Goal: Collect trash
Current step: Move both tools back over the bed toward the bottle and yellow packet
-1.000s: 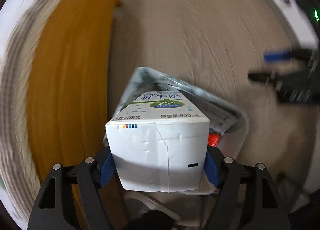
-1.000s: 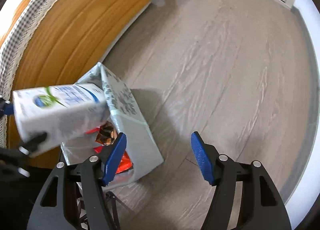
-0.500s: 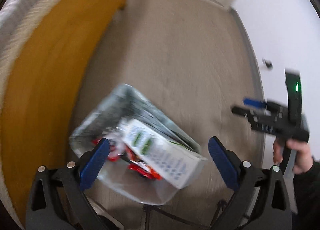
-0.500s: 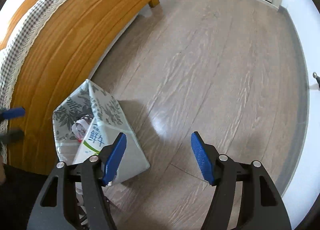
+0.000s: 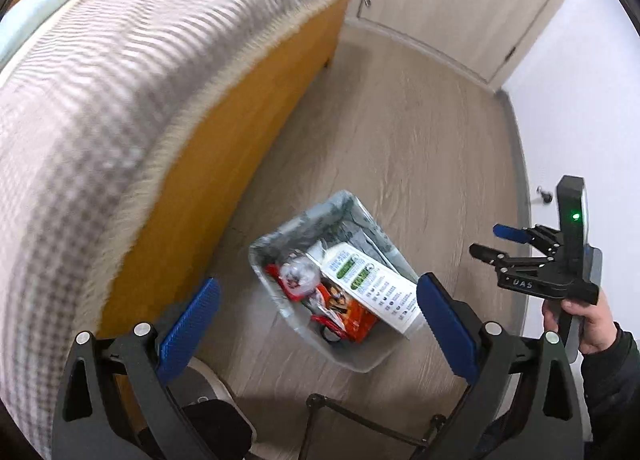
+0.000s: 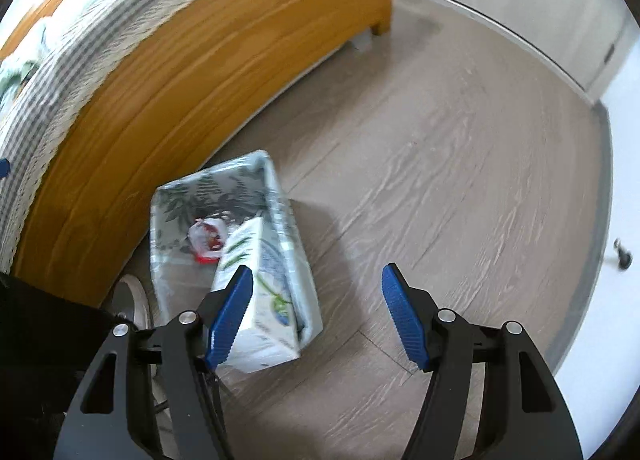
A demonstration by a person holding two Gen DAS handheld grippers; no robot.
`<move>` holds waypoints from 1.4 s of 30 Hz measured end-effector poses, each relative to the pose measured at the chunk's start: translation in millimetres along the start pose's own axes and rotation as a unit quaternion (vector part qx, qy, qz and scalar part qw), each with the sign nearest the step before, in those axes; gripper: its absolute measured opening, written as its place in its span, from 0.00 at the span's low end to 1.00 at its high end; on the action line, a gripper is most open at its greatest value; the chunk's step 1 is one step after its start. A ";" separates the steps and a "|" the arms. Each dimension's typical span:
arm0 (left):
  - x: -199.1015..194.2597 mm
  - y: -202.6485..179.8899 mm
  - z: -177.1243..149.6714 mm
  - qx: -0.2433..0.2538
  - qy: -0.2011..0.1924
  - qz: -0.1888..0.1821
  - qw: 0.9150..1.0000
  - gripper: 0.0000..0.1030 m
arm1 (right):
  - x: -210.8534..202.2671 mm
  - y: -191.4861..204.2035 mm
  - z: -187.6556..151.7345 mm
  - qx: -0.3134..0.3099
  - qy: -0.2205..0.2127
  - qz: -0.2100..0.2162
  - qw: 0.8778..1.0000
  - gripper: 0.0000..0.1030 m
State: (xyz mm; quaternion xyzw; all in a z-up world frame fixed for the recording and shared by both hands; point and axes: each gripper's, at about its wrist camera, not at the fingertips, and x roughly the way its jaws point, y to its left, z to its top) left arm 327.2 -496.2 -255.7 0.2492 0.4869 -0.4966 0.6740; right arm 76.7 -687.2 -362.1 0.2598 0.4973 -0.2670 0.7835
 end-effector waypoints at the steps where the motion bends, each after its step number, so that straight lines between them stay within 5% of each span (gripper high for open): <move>1: -18.7 12.3 -5.2 -0.008 -0.021 0.001 1.000 0.93 | -8.0 15.1 7.1 -0.015 -0.005 -0.002 1.000 0.63; 9: -102.6 99.9 -32.7 -0.060 -0.117 0.055 0.990 0.93 | -70.8 111.4 59.8 -0.089 -0.072 0.000 0.993 0.63; 19: -195.6 283.9 -64.3 -0.215 -0.221 0.089 0.947 0.93 | -116.6 293.8 114.7 -0.212 -0.125 0.036 0.969 0.63; 25: -245.7 405.7 -102.4 -0.304 -0.250 0.137 0.909 0.93 | -110.9 405.1 129.7 -0.303 -0.148 0.025 0.941 0.63; 28: -269.8 468.5 -128.5 -0.351 -0.268 0.172 0.880 0.93 | -107.1 464.5 132.8 -0.361 -0.163 0.020 0.918 0.63; 33: -290.7 577.7 -176.5 -0.469 -0.331 0.099 0.813 0.76 | -98.9 559.7 143.0 -0.439 -0.188 0.021 0.879 0.63; 36: -282.0 619.1 -189.7 -0.507 -0.350 0.049 0.786 0.69 | -91.1 600.5 152.5 -0.462 -0.188 0.024 0.867 0.63; 38: -269.3 634.7 -189.8 -0.525 -0.351 0.019 0.775 0.69 | -83.2 631.7 160.1 -0.480 -0.182 0.019 0.858 0.63; 42: -240.6 644.5 -170.6 -0.525 -0.318 0.029 0.789 0.60 | -63.6 692.4 166.8 -0.527 -0.174 -0.001 0.832 0.63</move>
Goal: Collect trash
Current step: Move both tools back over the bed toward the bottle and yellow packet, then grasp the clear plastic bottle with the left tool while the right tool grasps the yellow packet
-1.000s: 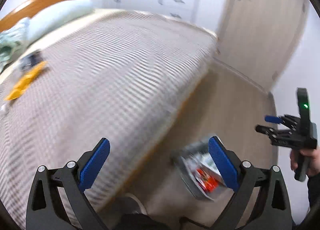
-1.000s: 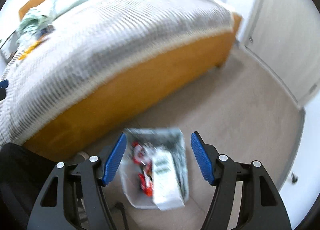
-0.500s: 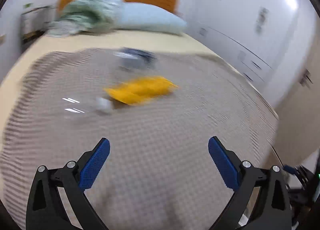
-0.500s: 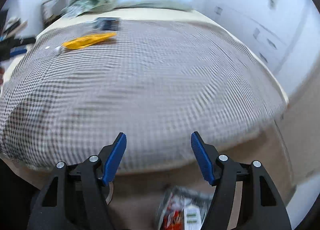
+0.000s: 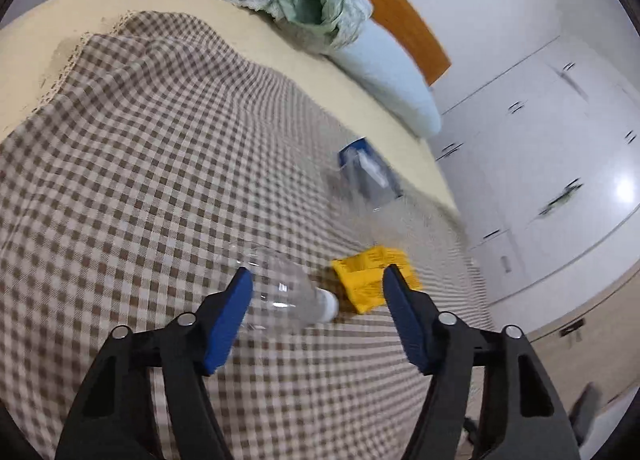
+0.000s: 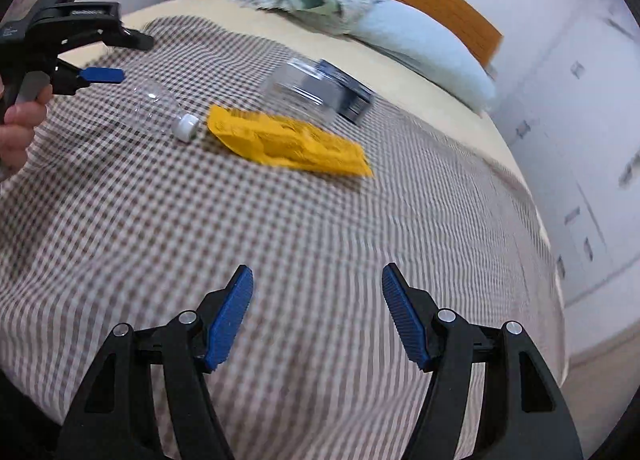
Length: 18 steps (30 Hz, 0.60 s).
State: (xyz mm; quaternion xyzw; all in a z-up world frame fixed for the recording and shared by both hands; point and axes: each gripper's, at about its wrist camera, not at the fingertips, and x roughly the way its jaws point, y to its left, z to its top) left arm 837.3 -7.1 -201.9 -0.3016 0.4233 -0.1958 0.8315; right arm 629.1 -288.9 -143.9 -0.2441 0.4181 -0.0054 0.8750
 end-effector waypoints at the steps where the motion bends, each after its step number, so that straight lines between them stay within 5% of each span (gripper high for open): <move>1: 11.5 -0.4 0.7 0.002 0.011 0.009 1.000 0.54 | 9.2 5.8 9.1 -0.013 0.005 0.001 1.000 0.63; 3: 31.0 -0.7 -0.7 -0.003 0.029 0.003 1.000 0.43 | 25.3 18.0 25.0 -0.035 0.018 0.005 0.999 0.63; 5: 42.1 -4.3 -1.5 0.017 0.046 0.015 0.999 0.16 | 46.4 32.4 41.1 -0.069 0.034 0.012 0.997 0.63; 7: 41.2 -2.7 4.1 0.015 0.047 -0.002 0.999 0.09 | 67.0 49.7 57.2 -0.098 0.040 0.002 0.994 0.63; 9: 30.7 5.8 17.0 -0.002 0.038 -0.023 0.999 0.03 | 85.5 63.3 71.5 -0.122 0.045 -0.012 0.992 0.63; 12: -4.5 19.7 36.2 -0.013 0.002 0.001 1.000 0.01 | 110.9 76.0 96.0 -0.138 0.048 -0.035 0.989 0.63; 18: -51.9 30.4 50.6 -0.016 -0.042 0.025 0.999 0.01 | 148.9 86.1 142.2 -0.074 0.050 -0.038 0.995 0.63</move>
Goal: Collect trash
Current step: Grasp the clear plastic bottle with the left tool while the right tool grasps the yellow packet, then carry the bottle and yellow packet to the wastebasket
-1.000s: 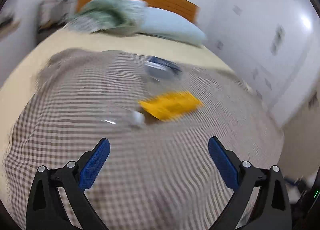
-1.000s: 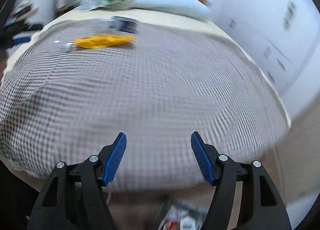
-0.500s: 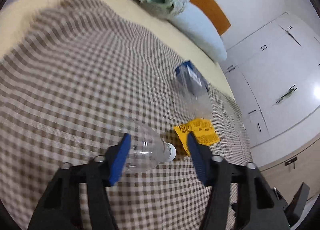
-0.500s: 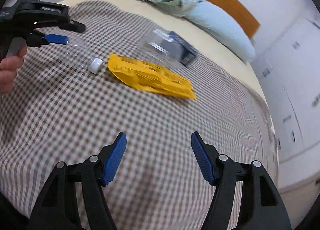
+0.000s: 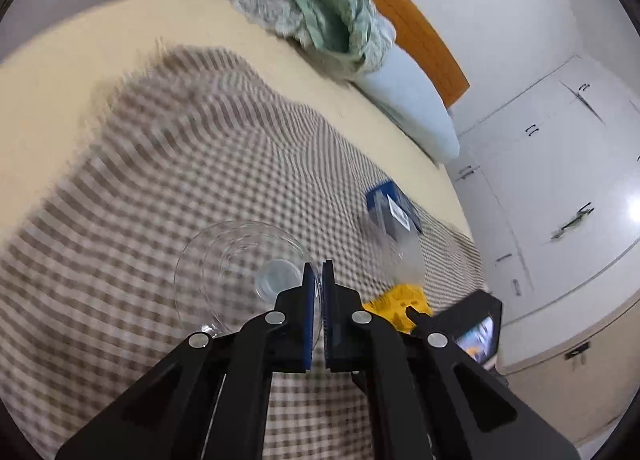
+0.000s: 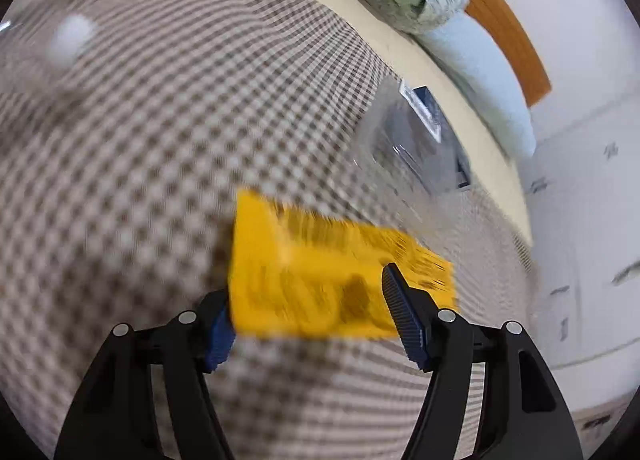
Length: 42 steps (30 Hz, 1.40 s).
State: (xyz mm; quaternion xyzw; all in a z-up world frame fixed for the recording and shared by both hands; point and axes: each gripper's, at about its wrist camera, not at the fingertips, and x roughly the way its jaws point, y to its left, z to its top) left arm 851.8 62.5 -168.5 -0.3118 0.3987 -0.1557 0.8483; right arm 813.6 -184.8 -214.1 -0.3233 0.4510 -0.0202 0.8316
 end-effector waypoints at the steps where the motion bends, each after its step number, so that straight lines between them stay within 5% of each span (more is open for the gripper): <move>1: -5.6 -0.1 1.4 0.008 -0.006 0.006 1.000 0.01 | 2.4 0.6 7.2 0.005 0.001 -0.012 1.000 0.63; 3: -4.1 -2.1 4.3 0.013 -0.005 0.006 1.000 0.01 | 0.7 -5.6 12.9 0.029 0.002 -0.030 0.999 0.60; 6: -3.5 -3.8 -3.9 0.019 0.003 0.028 0.999 0.01 | -12.9 -21.5 8.6 0.077 -0.008 -0.017 0.997 0.08; 9: -3.1 -9.5 -18.2 0.036 0.011 0.054 0.998 0.01 | -78.9 -55.6 -22.1 0.159 -0.094 0.036 0.982 0.05; 13: -15.2 -20.0 -45.2 0.057 0.018 0.065 0.996 0.01 | -159.5 -91.5 -97.0 0.256 -0.221 0.139 0.931 0.05; 18: -24.1 -44.9 -94.9 0.106 0.045 0.074 0.991 0.01 | -188.7 -99.9 -203.6 0.340 -0.209 0.153 0.904 0.05; 22: -36.8 -50.2 -147.2 0.138 0.074 0.099 0.983 0.01 | -186.3 -89.9 -279.5 0.366 -0.159 0.152 0.904 0.05; 26: -60.2 -46.1 -188.1 0.146 0.080 0.107 0.980 0.00 | -180.9 -60.5 -312.2 0.334 -0.094 0.200 0.916 0.07; 27: -68.7 -43.1 -200.3 0.145 0.080 0.105 0.981 0.00 | -181.7 -54.5 -315.6 0.321 -0.093 0.202 0.921 0.17; 30: -83.1 -34.3 -225.6 0.145 0.094 0.107 0.979 0.00 | -179.6 -49.8 -313.3 0.300 -0.099 0.154 0.936 0.66; 33: -88.2 -26.6 -230.1 0.118 0.088 0.096 0.984 0.02 | -176.8 -52.3 -303.6 0.300 -0.113 0.158 0.934 0.66; 36: -88.5 -16.7 -228.4 0.091 0.098 0.082 0.988 0.25 | -173.9 -61.8 -291.8 0.308 -0.115 0.155 0.932 0.66; 39: -92.9 -5.4 -225.1 0.065 0.082 0.080 0.991 0.32 | -158.6 -62.2 -283.2 0.315 -0.090 0.165 0.931 0.13; 42: -89.1 10.7 -221.7 0.032 0.089 0.088 0.992 0.34 | -151.6 -54.1 -281.7 0.301 -0.075 0.152 0.938 0.12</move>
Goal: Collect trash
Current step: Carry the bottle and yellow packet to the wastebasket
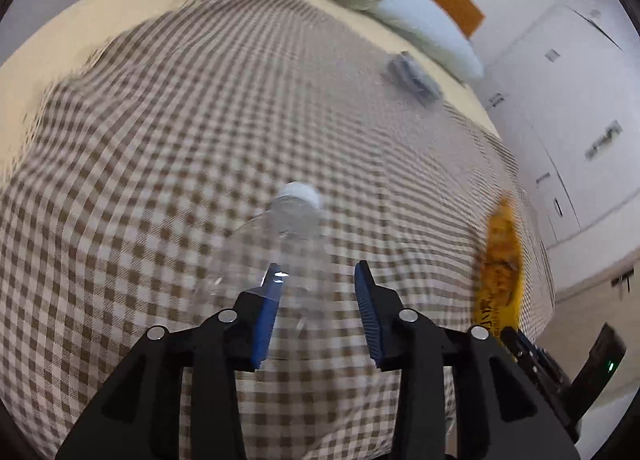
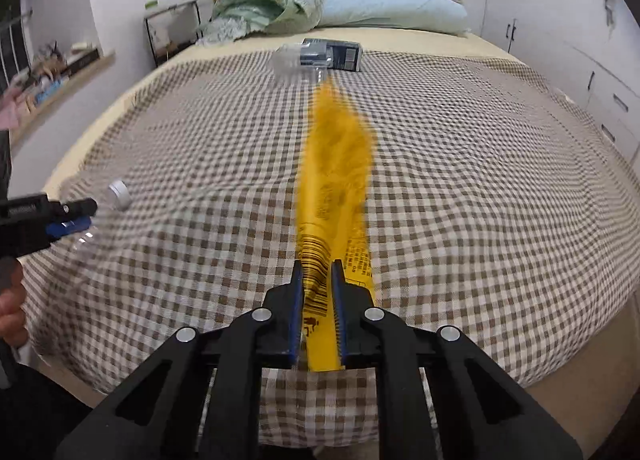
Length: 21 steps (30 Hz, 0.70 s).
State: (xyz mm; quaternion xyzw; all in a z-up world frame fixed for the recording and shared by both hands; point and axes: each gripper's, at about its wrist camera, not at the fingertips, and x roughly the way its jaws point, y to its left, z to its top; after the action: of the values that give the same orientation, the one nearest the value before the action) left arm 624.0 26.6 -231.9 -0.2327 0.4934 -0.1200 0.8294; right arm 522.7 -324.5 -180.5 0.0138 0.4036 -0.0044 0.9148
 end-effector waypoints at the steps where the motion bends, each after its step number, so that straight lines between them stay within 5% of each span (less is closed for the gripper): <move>1: 1.0 5.5 0.4 -0.014 0.004 0.001 1.000 0.34 | 1.1 -0.4 0.9 0.006 -0.003 -0.002 1.000 0.10; 6: -8.7 9.0 -2.0 -0.008 -0.006 -0.025 1.000 0.29 | -11.5 -17.8 -1.1 0.045 -0.018 0.005 0.999 0.03; 9: -9.0 -0.6 -3.1 0.021 0.001 -0.037 0.999 0.01 | -21.3 -21.5 -3.2 0.041 -0.028 0.000 0.999 0.03; 21: -43.8 -66.6 -36.4 0.101 -0.068 0.000 0.993 0.00 | -101.4 -89.7 -40.3 0.059 -0.073 -0.026 0.995 0.03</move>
State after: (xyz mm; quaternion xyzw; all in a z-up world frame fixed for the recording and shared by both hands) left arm 573.0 -21.8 -179.7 -0.1549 0.4215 -0.1531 0.8803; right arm 422.8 -413.3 -134.7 0.0566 0.3349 -0.0528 0.9391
